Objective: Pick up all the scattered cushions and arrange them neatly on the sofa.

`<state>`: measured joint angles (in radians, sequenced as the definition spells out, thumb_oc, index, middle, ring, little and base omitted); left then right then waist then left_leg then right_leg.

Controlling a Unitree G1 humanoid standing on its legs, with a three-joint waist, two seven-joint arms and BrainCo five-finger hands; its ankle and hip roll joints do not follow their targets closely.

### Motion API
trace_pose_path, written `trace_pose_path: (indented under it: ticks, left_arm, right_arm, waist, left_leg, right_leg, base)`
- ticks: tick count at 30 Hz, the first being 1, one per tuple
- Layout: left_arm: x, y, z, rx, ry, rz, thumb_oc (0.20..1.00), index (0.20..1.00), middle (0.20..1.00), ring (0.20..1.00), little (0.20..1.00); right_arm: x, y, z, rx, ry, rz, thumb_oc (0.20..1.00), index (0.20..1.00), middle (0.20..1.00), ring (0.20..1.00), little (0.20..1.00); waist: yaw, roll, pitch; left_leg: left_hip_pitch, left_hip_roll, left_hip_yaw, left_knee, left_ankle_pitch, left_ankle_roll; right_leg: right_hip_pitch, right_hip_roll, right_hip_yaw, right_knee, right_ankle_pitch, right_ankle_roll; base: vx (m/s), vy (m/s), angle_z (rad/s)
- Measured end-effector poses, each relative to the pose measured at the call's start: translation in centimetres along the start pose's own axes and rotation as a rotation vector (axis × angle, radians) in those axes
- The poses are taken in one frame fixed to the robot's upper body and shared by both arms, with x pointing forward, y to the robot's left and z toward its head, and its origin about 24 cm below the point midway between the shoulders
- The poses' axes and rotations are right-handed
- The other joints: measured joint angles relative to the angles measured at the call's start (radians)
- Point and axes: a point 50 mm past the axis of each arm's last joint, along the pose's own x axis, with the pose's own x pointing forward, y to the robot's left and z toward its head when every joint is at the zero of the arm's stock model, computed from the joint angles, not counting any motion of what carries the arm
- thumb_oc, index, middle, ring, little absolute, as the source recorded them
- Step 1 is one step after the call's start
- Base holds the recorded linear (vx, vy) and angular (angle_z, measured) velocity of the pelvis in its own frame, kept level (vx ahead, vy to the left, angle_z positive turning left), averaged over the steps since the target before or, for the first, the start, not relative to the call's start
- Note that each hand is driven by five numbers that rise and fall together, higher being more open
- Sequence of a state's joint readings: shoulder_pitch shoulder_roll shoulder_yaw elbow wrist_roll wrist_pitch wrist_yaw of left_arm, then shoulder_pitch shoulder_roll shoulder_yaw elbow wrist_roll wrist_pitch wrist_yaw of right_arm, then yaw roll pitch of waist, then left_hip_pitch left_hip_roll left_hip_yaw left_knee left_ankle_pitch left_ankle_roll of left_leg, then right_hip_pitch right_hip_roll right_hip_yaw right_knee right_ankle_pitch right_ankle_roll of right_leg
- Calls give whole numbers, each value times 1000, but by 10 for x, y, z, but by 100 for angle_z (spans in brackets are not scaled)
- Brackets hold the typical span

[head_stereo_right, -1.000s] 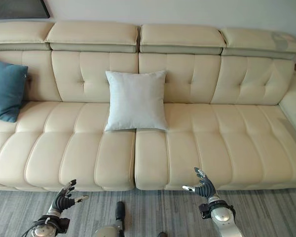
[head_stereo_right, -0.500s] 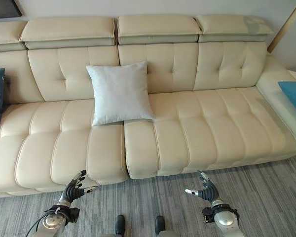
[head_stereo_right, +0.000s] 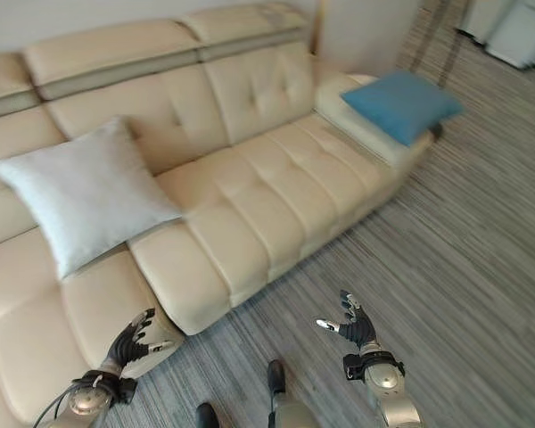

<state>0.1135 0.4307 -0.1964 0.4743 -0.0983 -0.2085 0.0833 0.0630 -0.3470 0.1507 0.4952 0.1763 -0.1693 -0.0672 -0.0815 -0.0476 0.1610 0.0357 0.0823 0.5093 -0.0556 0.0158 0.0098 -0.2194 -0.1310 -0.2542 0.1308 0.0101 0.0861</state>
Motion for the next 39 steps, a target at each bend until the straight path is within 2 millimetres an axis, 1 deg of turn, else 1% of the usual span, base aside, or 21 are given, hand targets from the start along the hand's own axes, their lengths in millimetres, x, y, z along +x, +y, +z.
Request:
trace_pose_path:
  ticks: [2,3,4,5,6,9,12,13,14,16,18,22,26,27,28,31,32,34,35,36,39]
  left_arm:
    - [-6,1,-8,7,32,-3,1000,1000,1000,1000,1000]
    - [-8,1,-11,7,42,-6,1000,1000,1000,1000,1000]
    - [-8,1,-11,7,42,-6,1000,1000,1000,1000,1000]
    - [-9,1,-13,7,54,-10,1000,1000,1000,1000,1000]
    - [-9,-4,-15,-4,63,-23,1000,1000,1000,1000,1000]
    - [1,-24,-8,-49,49,-61,1000,1000,1000,1000,1000]
    - [6,-33,1,-55,16,-89,1000,1000,1000,1000,1000]
    - [5,-34,1,-59,18,-91,1000,1000,1000,1000,1000]
    - [5,-38,0,-53,20,-105,1000,1000,1000,1000,1000]
    - [6,-41,5,-56,-1,-116,1000,1000,1000,1000,1000]
    - [2,-39,-3,-50,27,-111,1000,1000,1000,1000,1000]
    - [-5,-40,-12,-52,63,-111,1000,1000,1000,1000,1000]
    - [-5,-37,-12,-49,64,-101,1000,1000,1000,1000,1000]
    - [-7,-38,-13,-52,67,-102,1000,1000,1000,1000,1000]
    - [-10,-35,-18,-53,85,-91,1000,1000,1000,1000,1000]
    - [-11,-29,-20,-34,90,-90,1000,1000,1000,1000,1000]
    - [-9,-26,-18,-19,81,-92,1000,1000,1000,1000,1000]
    - [-2,-23,-7,-6,42,-93,1000,1000,1000,1000,1000]
    - [2,-23,-2,-5,23,-92,1000,1000,1000,1000,1000]
    - [8,-23,8,0,-9,-97,1000,1000,1000,1000,1000]
    - [7,-24,10,-3,-22,-100,1000,1000,1000,1000,1000]
  right_arm:
    - [-1,5,-2,-14,8,28,1000,1000,1000,1000,1000]
    - [-2,6,-2,-20,7,38,1000,1000,1000,1000,1000]
    - [-2,6,-2,-20,7,38,1000,1000,1000,1000,1000]
    - [-5,7,2,-17,-18,45,1000,1000,1000,1000,1000]
    - [-5,4,2,-24,-14,41,1000,1000,1000,1000,1000]
    - [-13,-9,-12,-52,42,15,1000,1000,1000,1000,1000]
    - [-17,-15,-16,-61,54,3,1000,1000,1000,1000,1000]
    - [-11,-16,-8,-65,28,-4,1000,1000,1000,1000,1000]
    - [-8,-16,-4,-66,15,-7,1000,1000,1000,1000,1000]
    - [-2,-17,6,-69,-21,-15,1000,1000,1000,1000,1000]
    - [0,-10,7,-68,-21,6,1000,1000,1000,1000,1000]
    - [4,-7,11,-61,-36,6,1000,1000,1000,1000,1000]
    - [4,2,10,-76,-33,42,1000,1000,1000,1000,1000]
    - [2,0,8,-78,-25,38,1000,1000,1000,1000,1000]
    - [-1,2,3,-79,-7,48,1000,1000,1000,1000,1000]
    - [-5,8,0,-63,-5,64,1000,1000,1000,1000,1000]
    - [-6,10,3,-56,-21,72,1000,1000,1000,1000,1000]
    - [-4,12,9,-52,-45,79,1000,1000,1000,1000,1000]
    - [-1,13,13,-50,-58,80,1000,1000,1000,1000,1000]
    - [4,17,21,-51,-85,95,1000,1000,1000,1000,1000]
    - [5,22,22,-54,-85,110,1000,1000,1000,1000,1000]
  waist:
    - [16,5,-5]
    - [16,5,-9]
    - [16,5,-9]
    - [16,-14,-24]
    - [21,10,-27]
    - [-8,47,-29]
    - [-14,44,-36]
    - [-2,22,-26]
    - [7,13,-24]
    - [21,-5,-13]
    - [45,-2,-1]
    - [94,38,2]
    - [115,37,1]
    - [114,46,-4]
    - [117,27,-8]
    - [111,-11,-30]
    - [104,-18,-34]
    - [99,-18,-34]
    - [100,-6,-29]
    - [104,21,-18]
    - [102,35,-16]
  left_leg:
    - [30,36,86,17,-28,-16]
    - [47,45,114,18,-16,-40]
    - [47,45,114,18,-16,-40]
    - [62,56,102,26,-18,-61]
    - [56,76,59,40,-17,-61]
    - [29,131,-45,141,-14,-65]
    - [-65,218,-121,395,12,-79]
    - [-130,218,-247,548,16,-111]
    - [-184,151,-336,578,-29,-133]
    - [-261,6,-449,510,-85,-114]
    - [-348,-56,-424,333,-69,-83]
    - [-392,-95,-482,141,11,-74]
    - [-398,-149,-508,118,47,-30]
    - [-386,-161,-499,117,74,6]
    - [-329,-166,-484,120,117,81]
    - [-249,-175,-441,104,109,101]
    - [-214,-190,-438,85,104,101]
    - [-158,-214,-421,50,92,110]
    - [-141,-214,-418,35,91,109]
    - [-110,-206,-417,18,83,95]
    - [-49,-199,-412,24,52,59]
  right_leg:
    - [21,-51,-155,57,-37,-7]
    - [31,-63,-196,60,-41,0]
    - [31,-63,-196,60,-41,0]
    - [56,-61,-202,17,25,-30]
    - [61,-33,-185,9,39,-61]
    - [82,0,-178,41,-17,-78]
    - [105,52,-143,31,-65,-112]
    - [129,76,-104,2,-55,-161]
    - [137,76,-89,-15,-51,-169]
    - [152,79,-52,-55,-46,-156]
    - [232,139,-10,-132,-57,-155]
    - [304,217,93,-173,-72,-168]
    - [372,229,199,-177,-108,-175]
    - [399,233,221,-162,-140,-146]
    - [445,219,276,-123,-189,-114]
    - [346,175,280,186,-259,-3]
    - [254,145,258,384,-285,45]
    - [138,46,184,567,-305,79]
    - [88,13,155,602,-310,83]
    - [16,-37,81,578,-315,86]
    - [-30,-71,22,352,-263,57]
  base:
    - [100,-175,-140]
    - [133,-203,-82]
    - [116,-169,-105]
    - [177,-281,-94]
    - [109,-199,-107]
    - [134,-326,-6]
    - [143,-267,-37]
    - [163,-244,-75]
    - [111,-169,-73]
    - [234,-75,-61]
    - [422,-62,-76]
    - [370,-1,-85]
    - [333,69,-80]
    - [654,244,-118]
    - [609,256,-107]
    - [305,146,-61]
    - [203,110,-27]
    - [233,77,-20]
    - [274,35,-31]
    - [263,1,-6]
    - [256,-59,17]
